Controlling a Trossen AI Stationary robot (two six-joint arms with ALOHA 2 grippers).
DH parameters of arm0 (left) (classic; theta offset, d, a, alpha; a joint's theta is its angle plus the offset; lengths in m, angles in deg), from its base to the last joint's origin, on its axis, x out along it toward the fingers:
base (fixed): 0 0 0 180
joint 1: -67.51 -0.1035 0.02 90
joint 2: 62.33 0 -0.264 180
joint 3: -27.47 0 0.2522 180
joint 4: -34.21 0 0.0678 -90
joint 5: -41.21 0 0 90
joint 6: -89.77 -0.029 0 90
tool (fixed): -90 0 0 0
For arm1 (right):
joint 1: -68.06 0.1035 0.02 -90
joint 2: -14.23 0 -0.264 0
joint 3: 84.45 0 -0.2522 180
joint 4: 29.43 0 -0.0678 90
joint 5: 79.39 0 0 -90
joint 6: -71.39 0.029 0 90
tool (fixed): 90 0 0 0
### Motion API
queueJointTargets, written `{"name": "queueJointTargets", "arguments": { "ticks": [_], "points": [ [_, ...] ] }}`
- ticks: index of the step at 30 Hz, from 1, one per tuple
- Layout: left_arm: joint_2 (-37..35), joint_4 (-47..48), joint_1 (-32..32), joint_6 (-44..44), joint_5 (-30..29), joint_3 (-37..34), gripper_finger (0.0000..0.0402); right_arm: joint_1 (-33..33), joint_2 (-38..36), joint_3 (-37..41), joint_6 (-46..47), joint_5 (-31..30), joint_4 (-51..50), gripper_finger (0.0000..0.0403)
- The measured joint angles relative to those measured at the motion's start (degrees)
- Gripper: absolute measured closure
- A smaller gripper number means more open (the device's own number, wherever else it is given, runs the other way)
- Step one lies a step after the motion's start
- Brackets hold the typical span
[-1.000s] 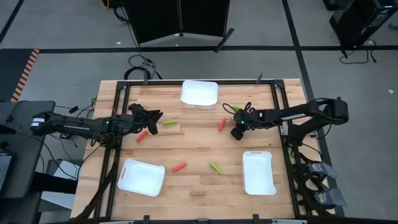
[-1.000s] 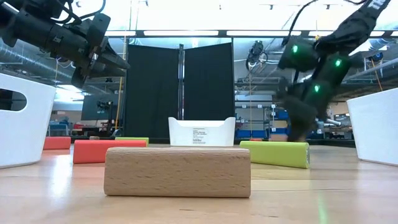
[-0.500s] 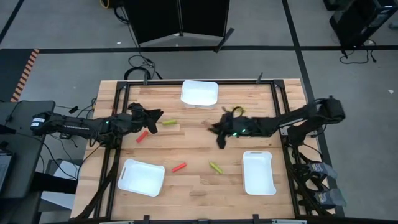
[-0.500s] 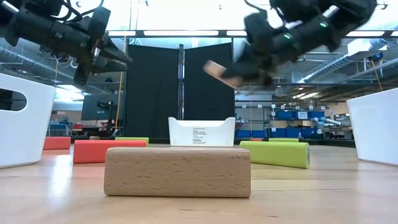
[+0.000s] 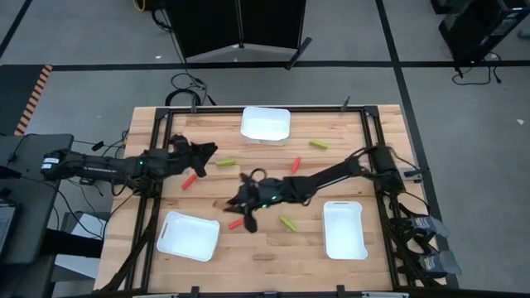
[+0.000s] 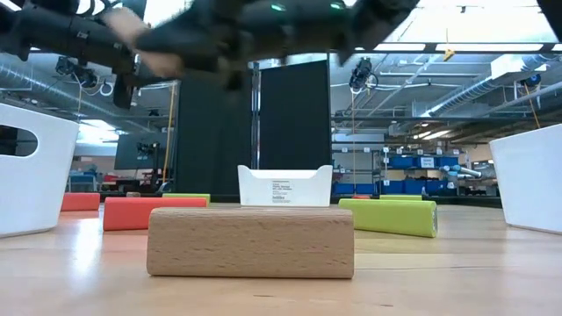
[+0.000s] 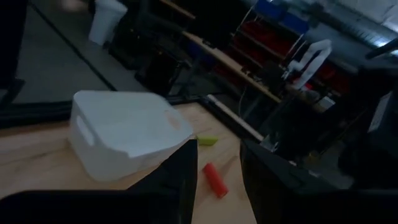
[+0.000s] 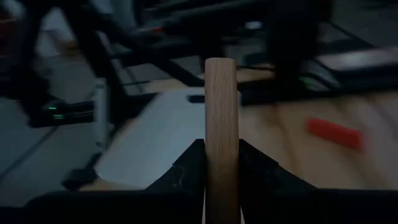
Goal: Sort blocks
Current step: Put the top right brown block into the bottom left white bin
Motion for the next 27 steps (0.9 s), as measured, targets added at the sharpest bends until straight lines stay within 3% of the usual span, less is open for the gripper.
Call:
{"name": "queueJointTargets", "arguments": {
  "ticks": [10, 17, 27],
  "points": [
    [-3.8, -1.6, 0.0, -3.0, 0.4, 0.0, 0.0273, 2.7, 15.3, -21.1, -0.7, 7.0, -3.0, 0.0332],
    [-4.1, -1.3, 0.0, -3.0, 0.4, 0.0, 0.0273, 2.9, 21.2, -27.4, 3.4, 9.8, -4.1, 0.0331],
    [-4.1, -1.4, 0.0, -2.9, 0.4, 0.0, 0.0273, 2.6, 21.3, -27.9, 2.5, 8.3, -6.0, 0.0186]
  ]
}}
